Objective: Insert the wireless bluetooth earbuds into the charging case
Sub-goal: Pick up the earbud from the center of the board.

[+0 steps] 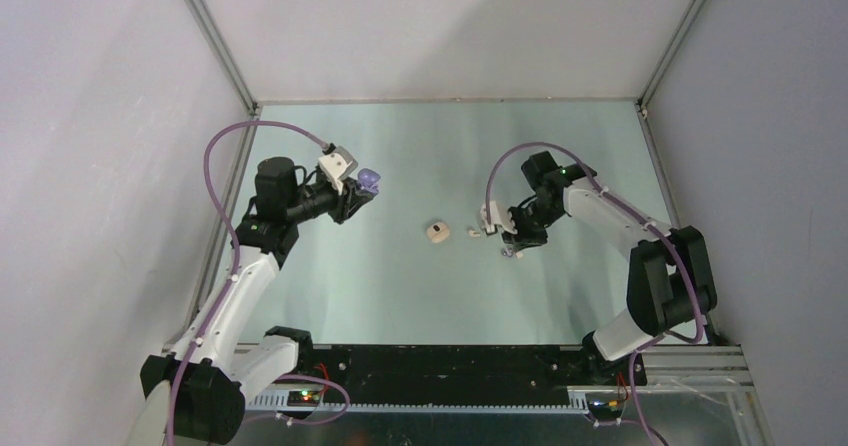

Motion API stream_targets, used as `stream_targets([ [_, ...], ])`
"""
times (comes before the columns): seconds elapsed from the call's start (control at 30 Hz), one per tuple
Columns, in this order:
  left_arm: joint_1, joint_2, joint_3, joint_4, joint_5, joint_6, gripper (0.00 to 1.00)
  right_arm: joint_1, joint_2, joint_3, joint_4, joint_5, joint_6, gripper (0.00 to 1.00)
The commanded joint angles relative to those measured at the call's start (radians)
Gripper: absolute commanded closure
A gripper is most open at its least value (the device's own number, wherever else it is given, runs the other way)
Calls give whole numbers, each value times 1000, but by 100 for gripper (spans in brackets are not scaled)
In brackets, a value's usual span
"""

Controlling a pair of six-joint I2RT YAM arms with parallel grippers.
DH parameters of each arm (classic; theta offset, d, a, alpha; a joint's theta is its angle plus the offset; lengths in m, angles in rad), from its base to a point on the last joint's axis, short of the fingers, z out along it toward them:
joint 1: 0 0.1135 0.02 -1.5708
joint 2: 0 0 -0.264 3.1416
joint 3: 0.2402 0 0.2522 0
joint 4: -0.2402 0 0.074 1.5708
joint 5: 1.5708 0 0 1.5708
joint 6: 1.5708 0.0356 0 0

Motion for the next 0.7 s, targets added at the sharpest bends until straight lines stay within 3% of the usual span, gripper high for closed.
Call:
stream_targets([
  [0.0,8,-17,24,-3,4,22,100,17,1,-72,76,2,-281,78],
  [0.43,11,-25,32,-30,-4,39,100,82,72,-140,203,103,-341,79],
  [0.67,13,-24,34,-29,-5,39,100,83,96,-139,191,134,-356,78],
])
